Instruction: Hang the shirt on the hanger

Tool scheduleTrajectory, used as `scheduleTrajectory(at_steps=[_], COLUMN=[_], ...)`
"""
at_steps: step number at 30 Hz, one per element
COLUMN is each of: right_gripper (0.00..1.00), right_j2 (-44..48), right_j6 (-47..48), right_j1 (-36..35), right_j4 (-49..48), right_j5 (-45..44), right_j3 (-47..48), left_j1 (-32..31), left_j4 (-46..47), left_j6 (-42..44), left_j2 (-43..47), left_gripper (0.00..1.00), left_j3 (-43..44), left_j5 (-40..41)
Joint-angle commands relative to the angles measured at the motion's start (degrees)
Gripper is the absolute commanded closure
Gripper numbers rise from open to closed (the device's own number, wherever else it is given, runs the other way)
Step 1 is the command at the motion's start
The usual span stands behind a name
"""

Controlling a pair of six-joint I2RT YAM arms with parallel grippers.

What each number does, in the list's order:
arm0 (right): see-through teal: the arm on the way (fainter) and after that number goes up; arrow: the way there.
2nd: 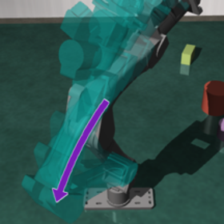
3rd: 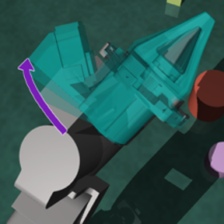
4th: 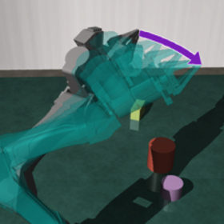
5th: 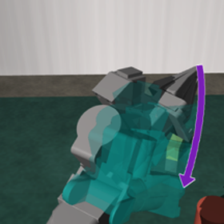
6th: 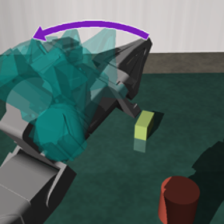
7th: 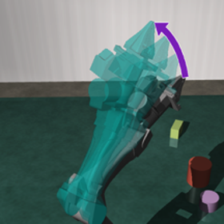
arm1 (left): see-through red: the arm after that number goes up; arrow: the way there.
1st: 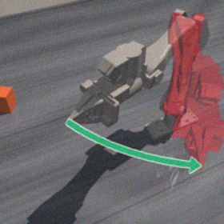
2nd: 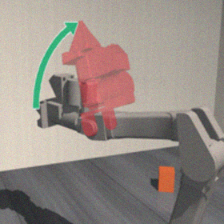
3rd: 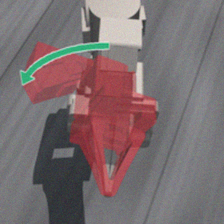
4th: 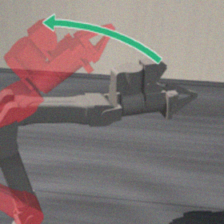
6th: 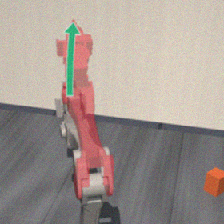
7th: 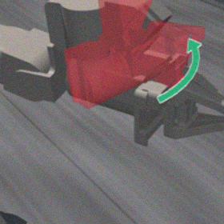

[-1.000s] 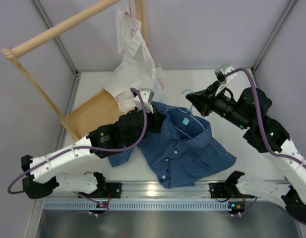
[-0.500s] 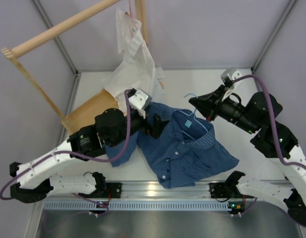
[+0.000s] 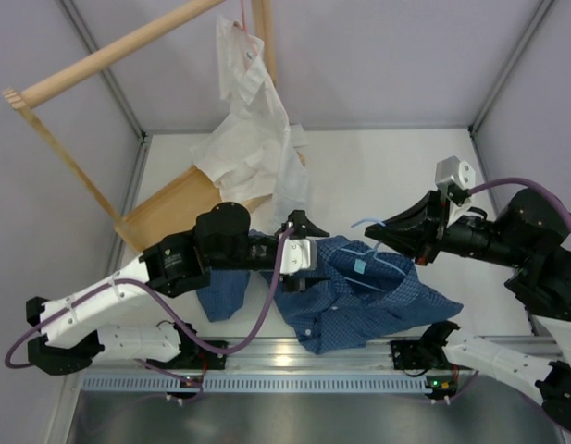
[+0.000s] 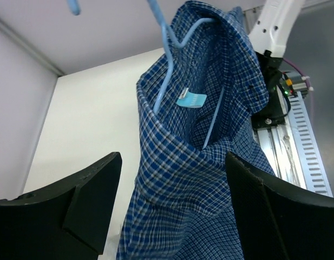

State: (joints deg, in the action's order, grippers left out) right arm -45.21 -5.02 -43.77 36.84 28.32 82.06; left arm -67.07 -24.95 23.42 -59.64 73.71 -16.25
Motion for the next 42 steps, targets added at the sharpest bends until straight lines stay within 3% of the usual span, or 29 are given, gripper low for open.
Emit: scheduleTrajectory(at_steps=[1,5,8,10,11,12,20,25,26,31,34,38,42], right_gripper=[1.00,1.00,1.00,1.00,1.00,1.00,1.00,1.00,1.00,1.00,1.00,1.00,0.95], right_j2=[-0.3,-1.1,-1.5,-1.6,-1.6,-1.8,-2.3,-2.8,-3.0,-3.2,-3.2,-2.3,-0.1], right_j6=[0.7,0.3,0.7,1.1,1.8,2.3,6.8,7.0,7.0,7.1,6.8,6.5,6.9], right_j1=[-0.7,-0.6,-0.7,-0.6,-0.5,-0.6,-0.6,-0.7,-0.6,-0.6,-0.6,-0.7,-0.7], right_j4=[1.2,1.1,1.5,2.0,3.1,3.8,7.9,8.2,8.1,8.1,7.0,4.8,4.6], right_j5=[4.2,7.2,8.1,8.2,8.2,8.2,9.7,11.5,12.0,13.3,14.2,15.2,13.8], right_j3=[3.2,3.9,4.0,4.2,4.4,4.6,5.0,5.8,5.9,6.3,5.1,2.3,0.4], left_j1=[-0.1,-0.1,-0.1,-0.1,-0.1,-0.1,0.5,0.8,0.8,1.1,1.2,2.6,8.5], left_j4=[-1.6,-3.3,-4.4,-6.2,-7.1,-8.3,-21.9,-23.3,-23.4,-23.4,-23.3,-22.6,-22.7], left_j6=[4.4,3.8,3.3,2.6,2.3,2.2,1.8,2.1,2.2,2.4,2.5,2.5,2.9], left_j2=[-2.3,-4.5,-4.5,-4.3,-4.2,-4.3,-9.9,-12.4,-13.0,-14.1,-14.2,-13.7,-12.7], left_gripper=[0.21,0.38,0.41,0.34,0.22,0.03,0.02,0.26,0.42,0.70,0.97,1.00,1.00], left_j3=[4.2,5.3,5.4,6.3,6.7,8.0,15.4,15.9,16.2,17.3,18.0,17.9,17.8], left_j5=[-7.1,-6.1,-6.6,-7.1,-7.5,-7.8,-10.8,-11.8,-12.4,-13.5,-14.6,-17.0,-24.4])
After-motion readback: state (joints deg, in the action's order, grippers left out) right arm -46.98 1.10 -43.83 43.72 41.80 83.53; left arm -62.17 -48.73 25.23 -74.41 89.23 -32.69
